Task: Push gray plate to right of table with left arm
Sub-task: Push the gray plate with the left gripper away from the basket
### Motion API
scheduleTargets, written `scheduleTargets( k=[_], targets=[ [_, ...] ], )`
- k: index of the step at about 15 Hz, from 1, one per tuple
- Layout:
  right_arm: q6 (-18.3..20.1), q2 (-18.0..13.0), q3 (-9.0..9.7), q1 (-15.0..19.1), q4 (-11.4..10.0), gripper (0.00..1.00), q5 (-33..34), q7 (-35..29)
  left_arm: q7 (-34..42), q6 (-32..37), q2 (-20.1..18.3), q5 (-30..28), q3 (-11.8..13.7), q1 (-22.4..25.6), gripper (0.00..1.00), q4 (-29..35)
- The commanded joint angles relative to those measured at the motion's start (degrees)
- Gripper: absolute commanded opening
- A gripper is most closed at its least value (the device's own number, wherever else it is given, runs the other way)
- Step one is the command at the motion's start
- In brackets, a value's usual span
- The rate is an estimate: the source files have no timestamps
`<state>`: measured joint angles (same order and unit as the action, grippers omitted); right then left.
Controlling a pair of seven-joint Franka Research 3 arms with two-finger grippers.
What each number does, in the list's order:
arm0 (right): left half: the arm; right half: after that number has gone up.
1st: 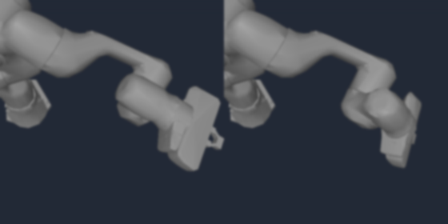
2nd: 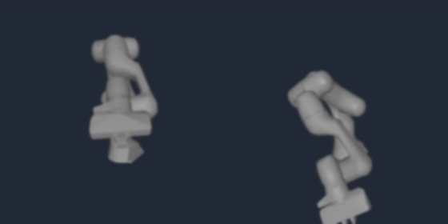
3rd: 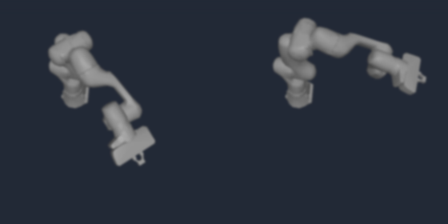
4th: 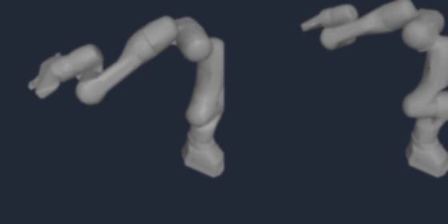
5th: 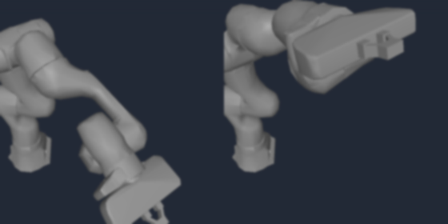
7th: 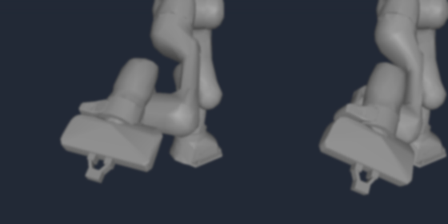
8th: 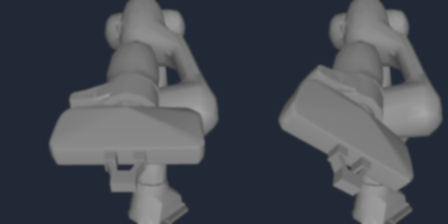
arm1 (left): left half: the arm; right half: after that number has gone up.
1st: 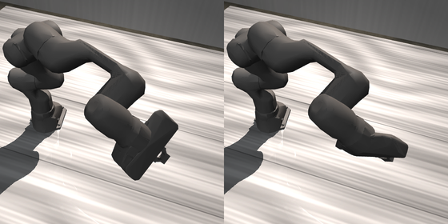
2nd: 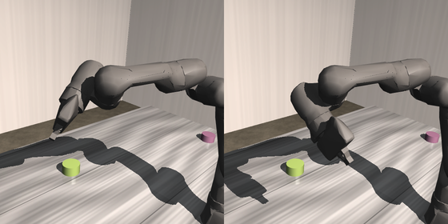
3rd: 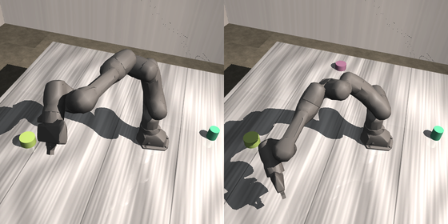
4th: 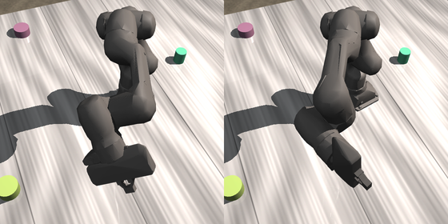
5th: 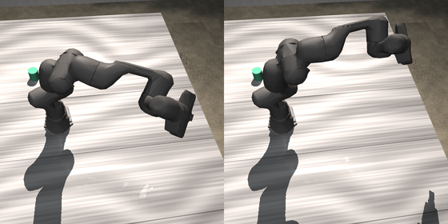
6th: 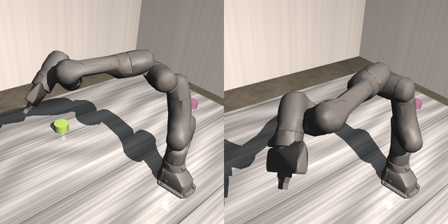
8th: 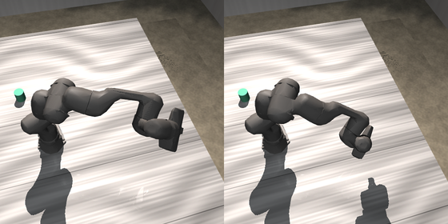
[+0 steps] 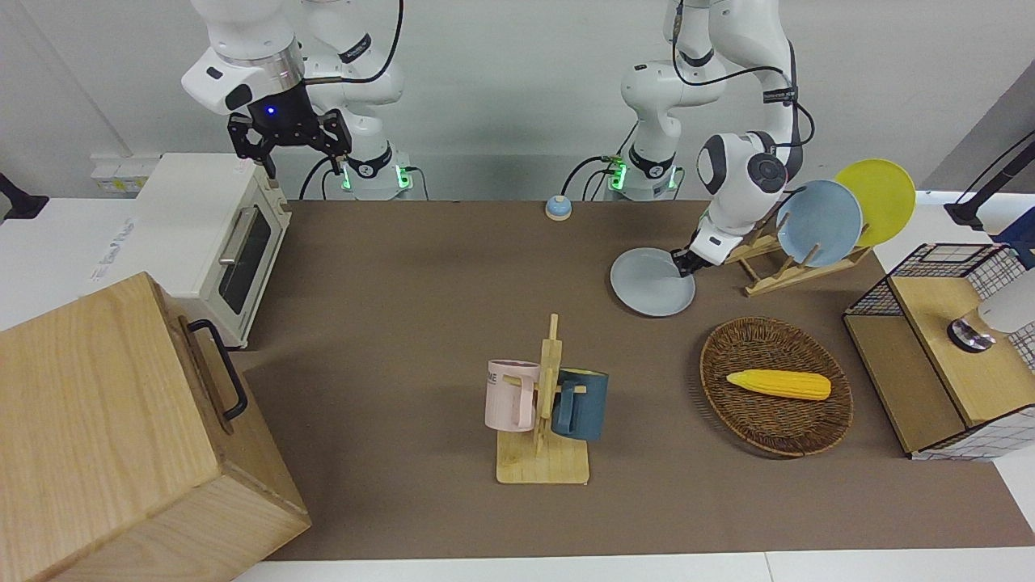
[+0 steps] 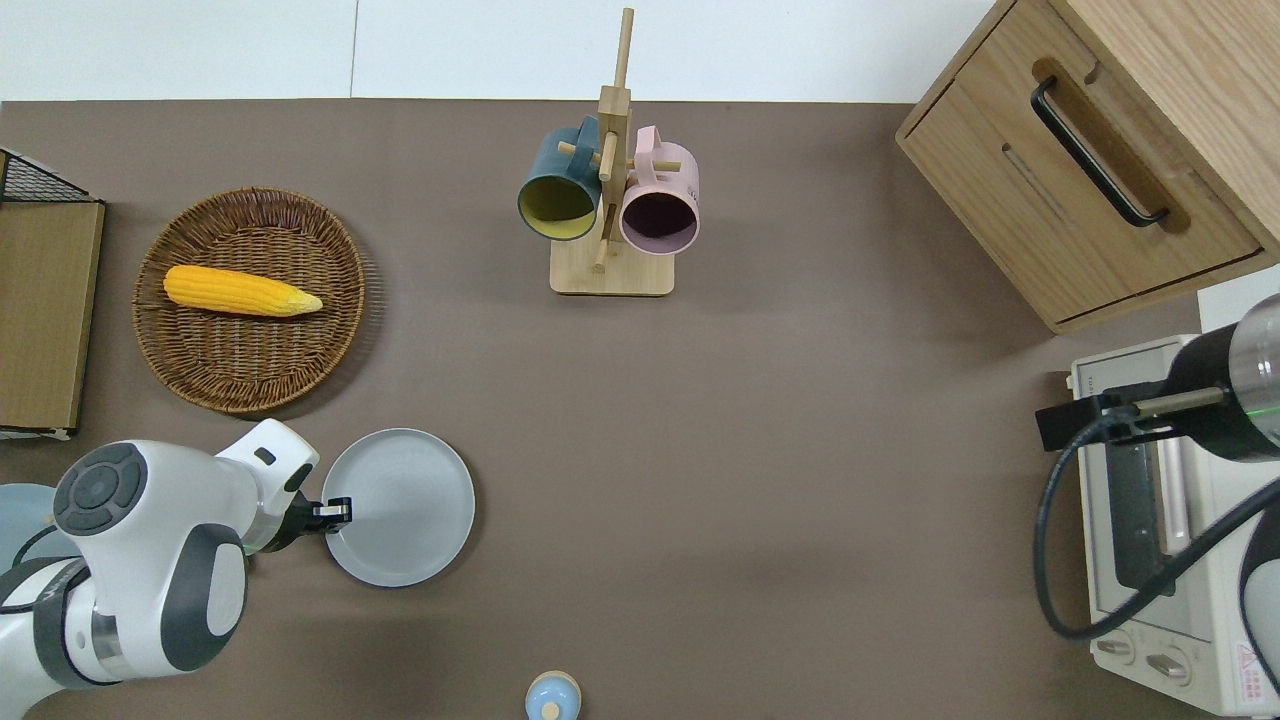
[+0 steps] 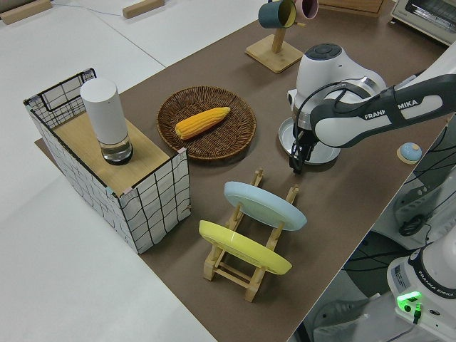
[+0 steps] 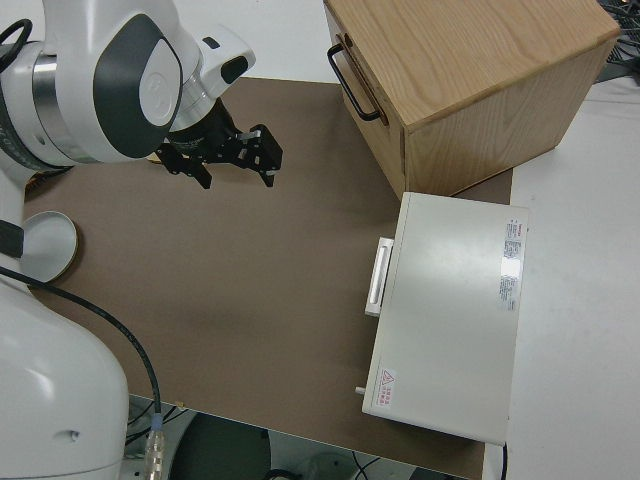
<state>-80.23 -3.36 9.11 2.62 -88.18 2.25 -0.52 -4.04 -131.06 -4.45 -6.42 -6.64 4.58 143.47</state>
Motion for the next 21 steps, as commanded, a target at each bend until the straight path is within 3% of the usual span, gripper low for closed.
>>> scheduleTargets(
  k=[1, 5, 13, 18, 21],
  targets=[
    [0.68, -0.60, 0.30, 0.46, -0.23, 0.996, 0.03, 0.43, 0.09, -1.21, 1.11, -1.75, 0.40, -1.94, 0.00, -0.30],
    [0.68, -0.60, 0.30, 0.46, -0.23, 0.996, -0.05, 0.43, -2.63, -1.21, 1.37, -3.51, 0.40, -5.71, 0.00, -0.91],
    [0.68, -0.60, 0.30, 0.46, -0.23, 0.996, -0.05, 0.43, -17.39, -1.47, 3.92, -4.91, 0.32, -17.93, 0.00, -5.04],
    [0.68, -0.60, 0.30, 0.46, -0.23, 0.996, 0.03, 0.43, -28.11, -9.11, 6.73, -6.33, 0.40, -26.80, 0.00, -6.18],
    [0.68, -0.60, 0.30, 0.46, -0.23, 0.996, -0.05, 0.43, -32.68, -9.65, 7.96, -6.33, 0.32, -30.23, 0.00, -8.37]
  ],
)
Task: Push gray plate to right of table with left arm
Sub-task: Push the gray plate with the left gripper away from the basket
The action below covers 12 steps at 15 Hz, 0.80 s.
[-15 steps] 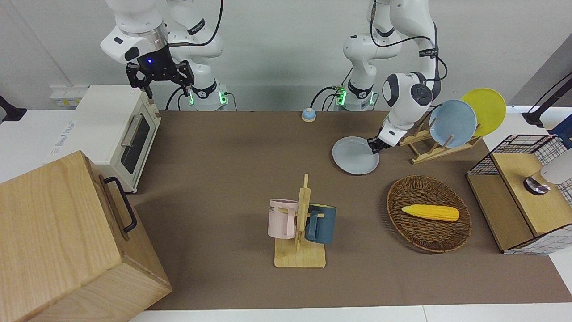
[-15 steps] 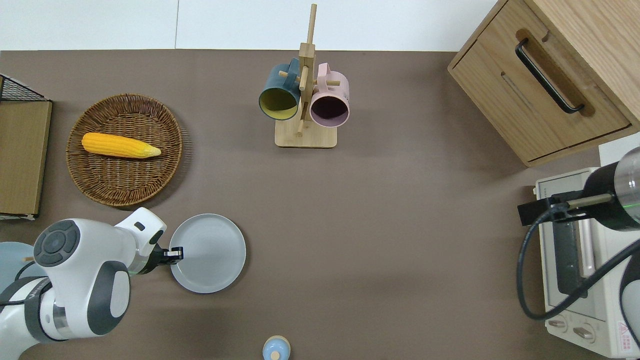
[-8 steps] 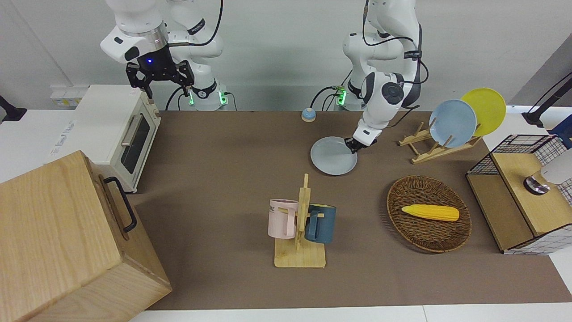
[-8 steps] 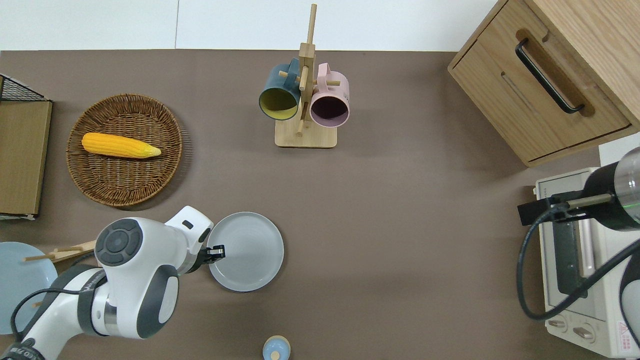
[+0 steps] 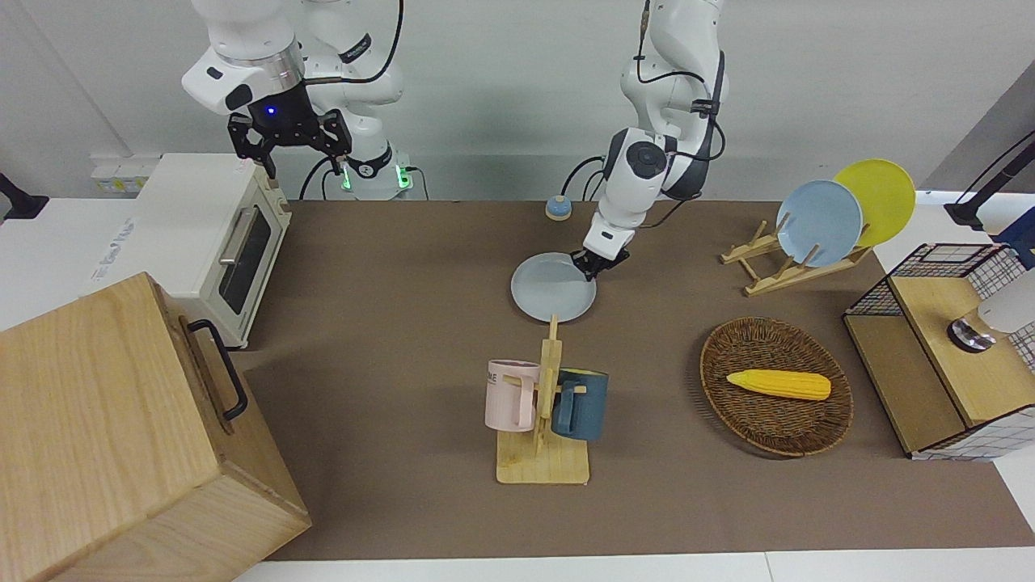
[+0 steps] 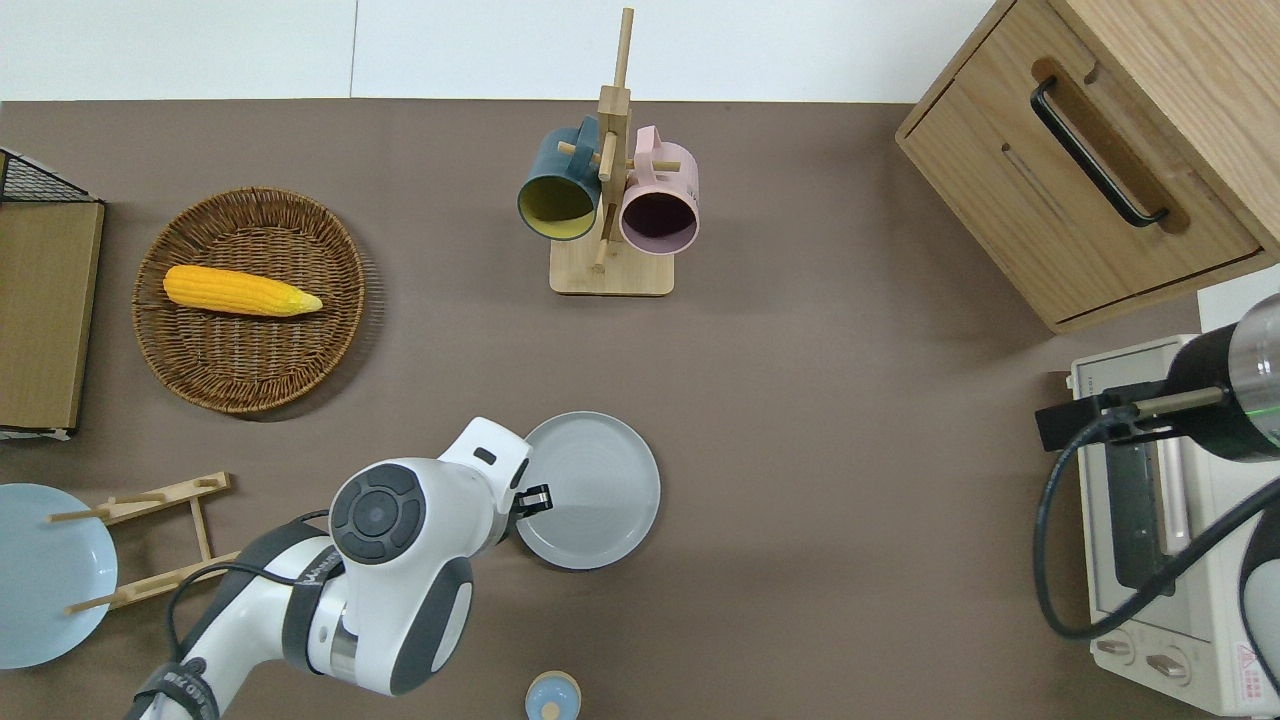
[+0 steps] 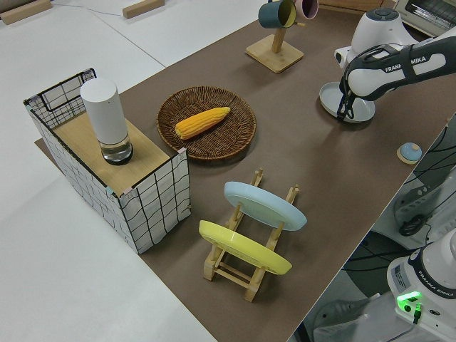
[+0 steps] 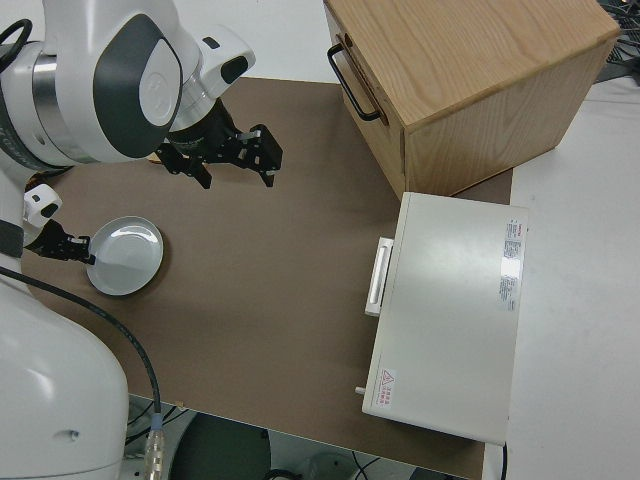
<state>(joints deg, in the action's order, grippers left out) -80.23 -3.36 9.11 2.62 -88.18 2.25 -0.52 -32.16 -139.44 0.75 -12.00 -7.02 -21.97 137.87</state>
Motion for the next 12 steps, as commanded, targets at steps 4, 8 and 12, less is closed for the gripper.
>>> scheduleTargets(
  k=[4, 8, 12],
  targets=[
    [0.68, -0.60, 0.30, 0.46, -0.23, 0.996, -0.05, 0.43, -12.03, -2.49, 7.06, -0.74, 0.70, -8.78, 0.00, -8.13],
    [0.68, -0.60, 0.30, 0.46, -0.23, 0.996, 0.03, 0.43, -14.59, -5.13, 8.65, -0.74, 0.70, -11.95, 0.00, -8.93],
    [0.68, -0.60, 0.30, 0.46, -0.23, 0.996, 0.03, 0.43, -17.14, -6.89, 11.20, -0.74, 0.70, -14.32, 0.00, -11.21]
  ],
)
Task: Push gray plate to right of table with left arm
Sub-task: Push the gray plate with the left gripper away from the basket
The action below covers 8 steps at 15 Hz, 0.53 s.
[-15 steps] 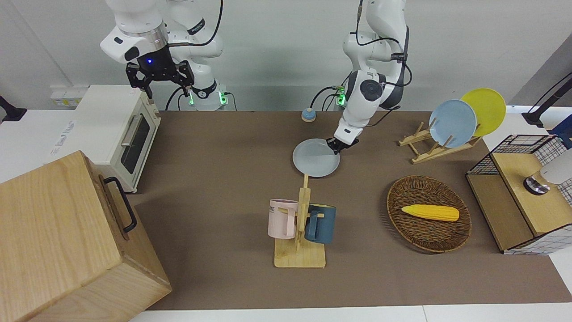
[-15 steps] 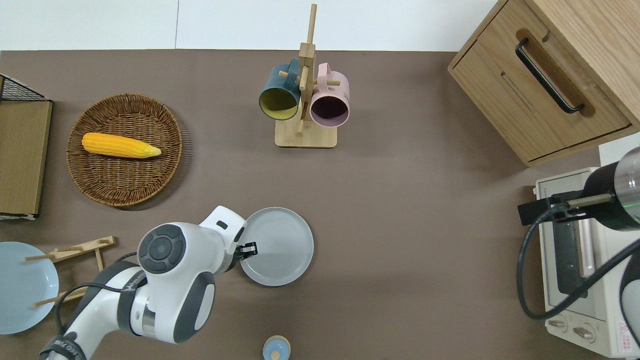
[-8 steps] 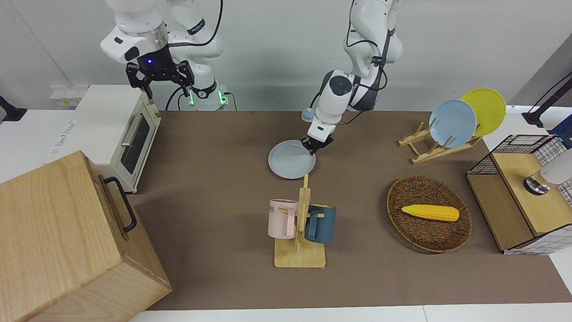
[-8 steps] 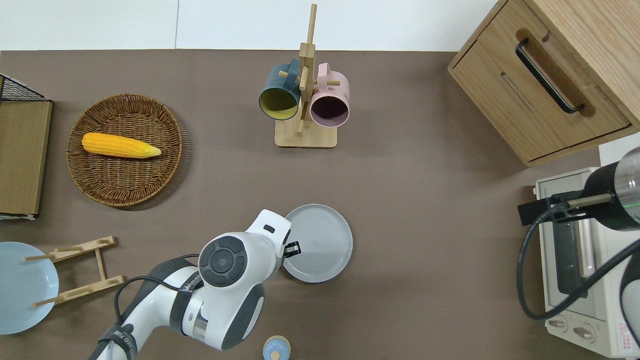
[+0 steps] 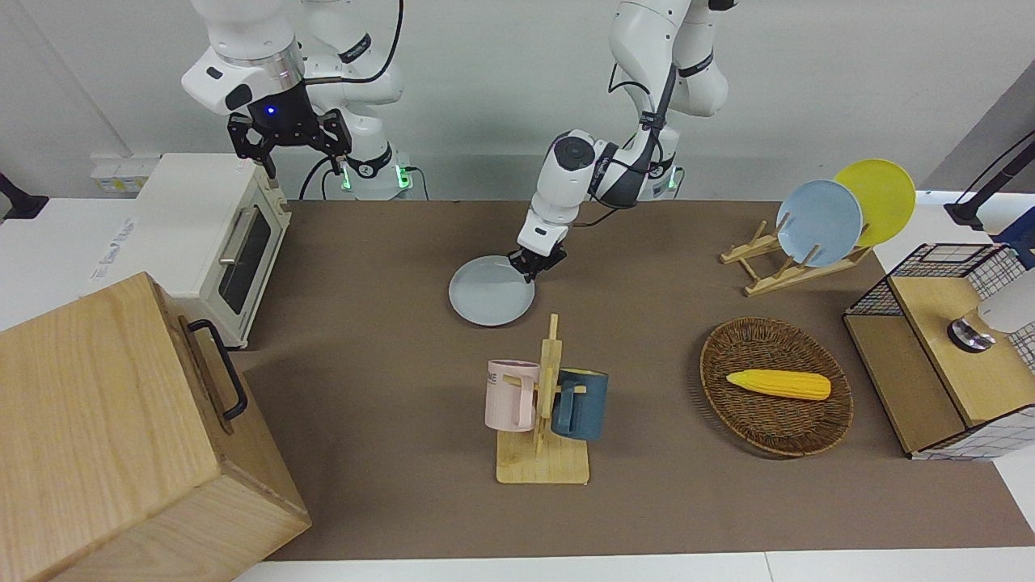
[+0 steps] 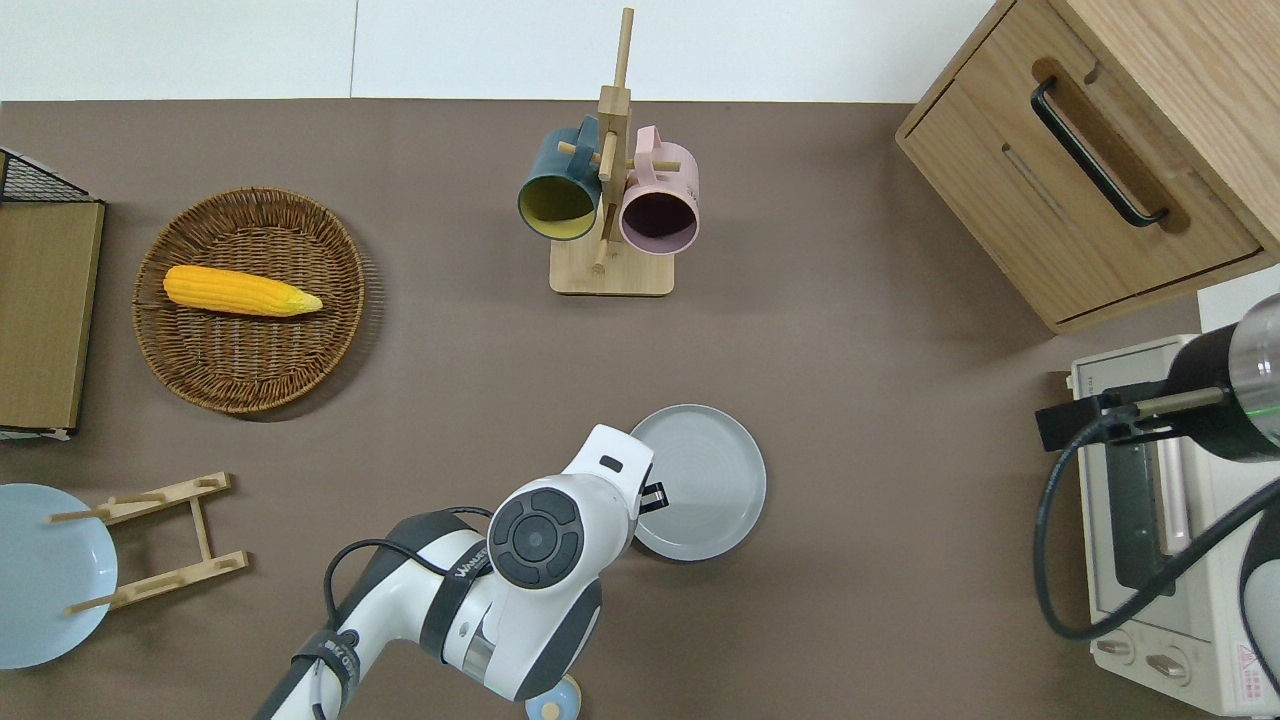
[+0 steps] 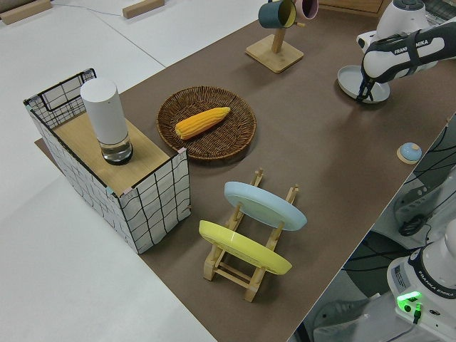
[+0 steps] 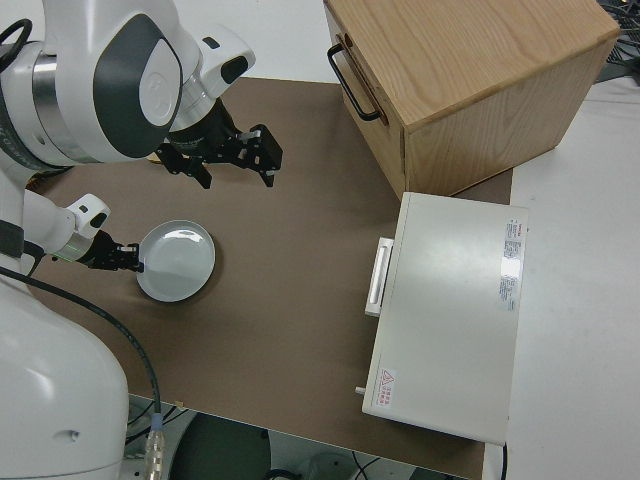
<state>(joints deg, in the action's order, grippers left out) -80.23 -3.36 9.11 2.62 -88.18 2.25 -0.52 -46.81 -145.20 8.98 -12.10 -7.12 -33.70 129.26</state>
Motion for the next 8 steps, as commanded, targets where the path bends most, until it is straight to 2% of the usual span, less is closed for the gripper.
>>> scheduleTargets(
  k=[1, 4, 8],
  targets=[
    [0.68, -0.60, 0.30, 0.46, -0.23, 0.996, -0.05, 0.43, -3.19, -1.23, 3.41, -0.64, 0.79, -3.12, 0.00, -3.39],
    [0.68, -0.60, 0.30, 0.46, -0.23, 0.996, -0.05, 0.43, -4.51, -1.23, 5.60, -0.46, 0.79, -4.44, 0.00, -5.67],
    [0.68, -0.60, 0.30, 0.46, -0.23, 0.996, -0.05, 0.43, -4.87, -2.10, 6.57, -0.37, 0.71, -5.32, 0.00, -7.00]
  ],
)
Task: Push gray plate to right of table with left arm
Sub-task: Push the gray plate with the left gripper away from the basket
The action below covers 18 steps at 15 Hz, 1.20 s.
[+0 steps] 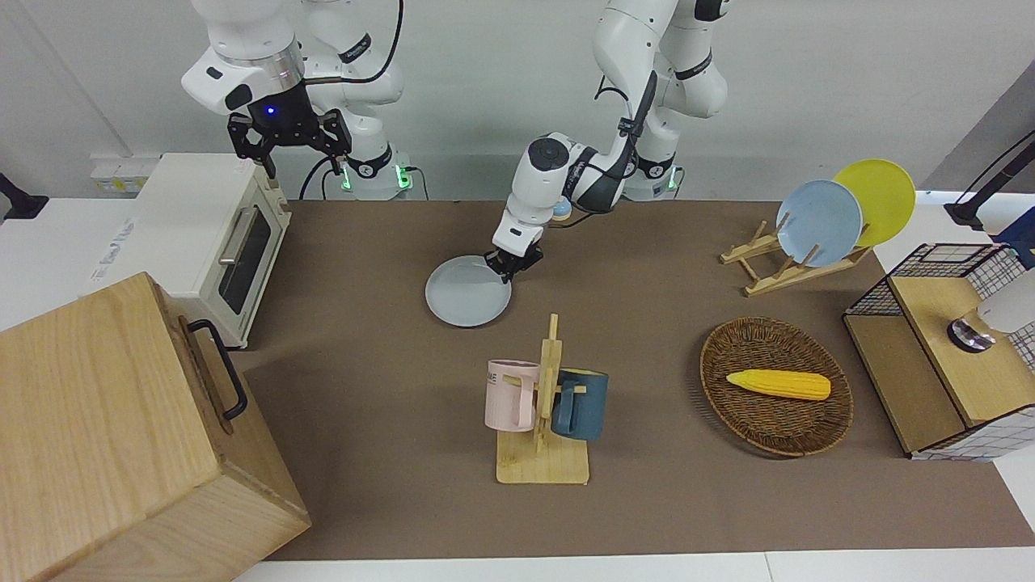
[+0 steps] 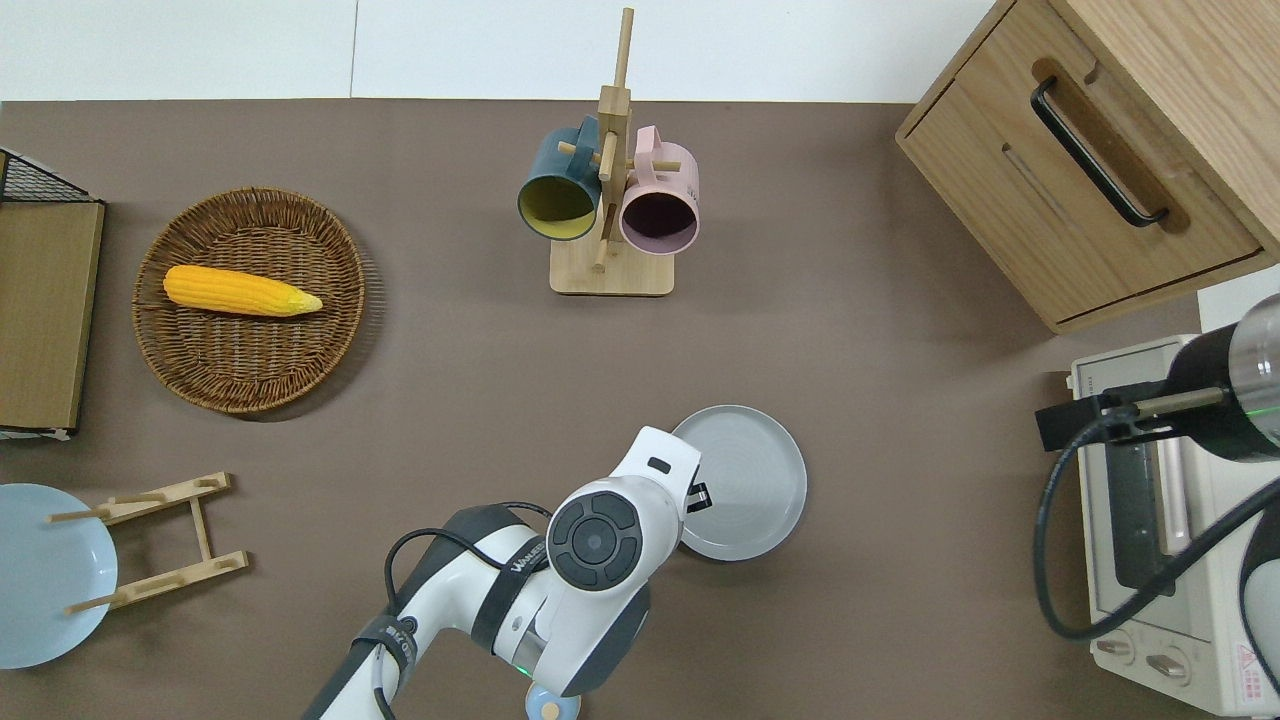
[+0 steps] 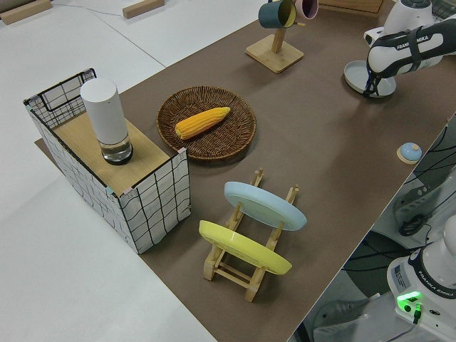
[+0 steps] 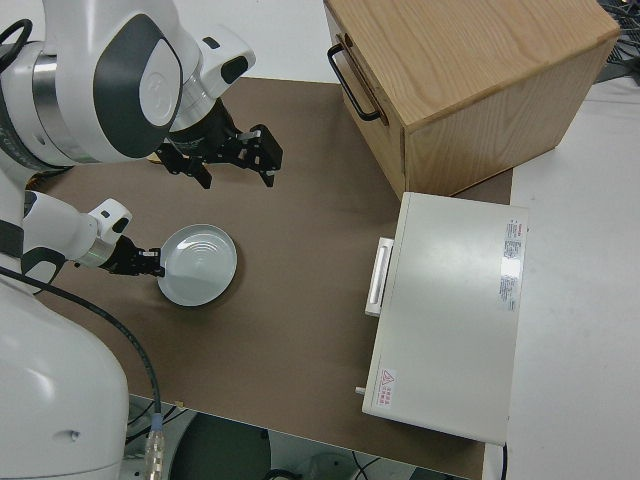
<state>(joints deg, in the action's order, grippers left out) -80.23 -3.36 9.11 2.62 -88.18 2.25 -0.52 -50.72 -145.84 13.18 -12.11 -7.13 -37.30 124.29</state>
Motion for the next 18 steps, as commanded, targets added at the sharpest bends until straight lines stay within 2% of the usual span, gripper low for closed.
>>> scheduleTargets(
  k=[1, 2, 3, 5, 9, 12, 18],
  targets=[
    [0.68, -0.60, 0.30, 0.46, -0.23, 0.996, -0.05, 0.43, -1.05, -1.81, 2.47, -0.37, 0.63, -1.90, 0.02, -2.47],
    [0.68, -0.60, 0.30, 0.46, -0.23, 0.996, -0.05, 0.43, -1.05, -1.82, 2.99, -0.46, 0.46, -1.90, 0.08, -3.17],
    [0.68, -0.60, 0.30, 0.46, -0.23, 0.996, -0.05, 0.43, -1.05, -1.82, 2.99, -0.37, 0.37, -1.90, 0.23, -3.35],
    [0.68, -0.60, 0.30, 0.46, -0.23, 0.996, 0.03, 0.43, -0.70, -1.73, 3.08, 0.15, 0.45, -1.90, 0.99, -3.26],
    [0.68, -0.60, 0.30, 0.46, -0.23, 0.996, -0.05, 0.43, -0.61, -0.68, 2.82, 0.85, 0.72, -1.55, 1.00, -3.09],
    [0.68, -0.60, 0.30, 0.46, -0.23, 0.996, -0.05, 0.43, 0.00, 3.97, 0.72, 3.14, 1.42, -1.02, 1.00, -3.35],
    [0.68, -0.60, 0.30, 0.46, -0.23, 0.996, -0.05, 0.43, 9.47, 13.55, -3.50, 7.71, 1.42, 4.94, 1.00, -3.26]
  ],
)
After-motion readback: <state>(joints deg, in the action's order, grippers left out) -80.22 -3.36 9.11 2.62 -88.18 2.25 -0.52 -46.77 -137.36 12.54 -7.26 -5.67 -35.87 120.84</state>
